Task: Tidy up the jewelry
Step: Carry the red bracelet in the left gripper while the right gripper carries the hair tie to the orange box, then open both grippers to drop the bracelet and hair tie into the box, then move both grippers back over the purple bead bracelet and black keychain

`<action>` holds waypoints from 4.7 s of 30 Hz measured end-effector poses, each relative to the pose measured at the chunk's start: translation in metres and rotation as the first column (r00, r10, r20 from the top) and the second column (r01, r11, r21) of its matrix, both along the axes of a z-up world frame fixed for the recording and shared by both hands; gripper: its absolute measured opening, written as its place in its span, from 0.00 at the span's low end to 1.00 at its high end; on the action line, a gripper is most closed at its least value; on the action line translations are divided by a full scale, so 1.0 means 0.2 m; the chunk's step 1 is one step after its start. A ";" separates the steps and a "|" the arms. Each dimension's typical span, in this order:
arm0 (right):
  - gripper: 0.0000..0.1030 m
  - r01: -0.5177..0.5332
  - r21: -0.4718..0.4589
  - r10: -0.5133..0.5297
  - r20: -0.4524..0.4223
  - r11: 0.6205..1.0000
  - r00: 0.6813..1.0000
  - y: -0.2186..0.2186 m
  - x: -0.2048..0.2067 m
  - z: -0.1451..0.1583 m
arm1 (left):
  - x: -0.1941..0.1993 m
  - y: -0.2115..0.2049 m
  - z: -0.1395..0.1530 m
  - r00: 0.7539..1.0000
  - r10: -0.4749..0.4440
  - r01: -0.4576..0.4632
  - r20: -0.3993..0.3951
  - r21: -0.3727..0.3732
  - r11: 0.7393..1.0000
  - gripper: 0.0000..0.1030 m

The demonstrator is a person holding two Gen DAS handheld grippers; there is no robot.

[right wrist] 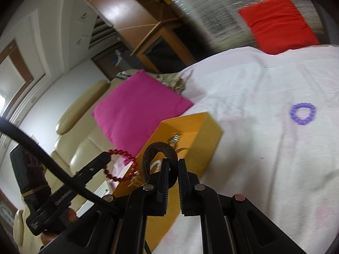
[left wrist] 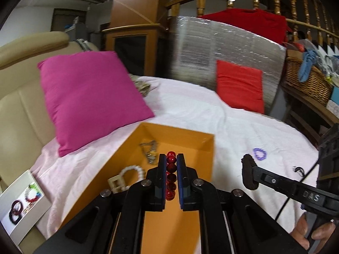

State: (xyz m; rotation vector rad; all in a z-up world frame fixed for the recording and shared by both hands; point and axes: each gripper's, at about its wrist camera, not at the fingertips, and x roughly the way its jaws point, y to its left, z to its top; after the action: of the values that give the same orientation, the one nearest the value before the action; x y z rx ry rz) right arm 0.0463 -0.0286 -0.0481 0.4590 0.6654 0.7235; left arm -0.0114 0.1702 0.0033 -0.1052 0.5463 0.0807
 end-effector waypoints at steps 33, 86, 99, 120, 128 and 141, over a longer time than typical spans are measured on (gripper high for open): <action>0.10 -0.189 -0.327 0.219 0.058 0.926 0.974 0.59 -0.17 -0.18 | -0.07 0.28 -0.28 0.949 0.246 -0.225 -0.197 0.122 0.967 0.09; 0.25 -0.032 -0.294 0.050 0.056 0.955 0.997 0.00 -0.16 -0.10 | -0.05 -0.03 -0.16 0.969 0.239 -0.209 -0.068 0.299 0.931 0.47; 0.25 0.008 -0.280 0.005 0.043 0.960 0.999 -0.15 -0.16 -0.09 | -0.02 -0.21 -0.15 0.981 0.181 -0.153 -0.064 0.313 0.937 0.47; 0.25 0.103 -0.263 -0.098 0.030 0.959 0.995 -0.49 -0.20 -0.08 | 0.04 -0.67 -0.16 0.997 0.026 -0.001 -0.074 0.325 0.946 0.47; 0.25 0.150 -0.249 -0.149 0.024 0.957 0.989 -0.67 -0.21 -0.08 | 0.06 -0.87 -0.18 0.996 -0.033 0.059 -0.084 0.337 0.940 0.47; 0.25 0.196 -0.241 -0.198 0.017 0.950 0.980 -0.83 -0.22 -0.08 | 0.09 -1.05 -0.22 0.991 -0.087 0.118 -0.105 0.336 0.935 0.47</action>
State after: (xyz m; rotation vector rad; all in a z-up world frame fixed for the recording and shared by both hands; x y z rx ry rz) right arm 0.0029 -0.1944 -0.0632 0.2980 0.6937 0.4445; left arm 0.0060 -0.0401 -0.0407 0.2674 0.6178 0.0773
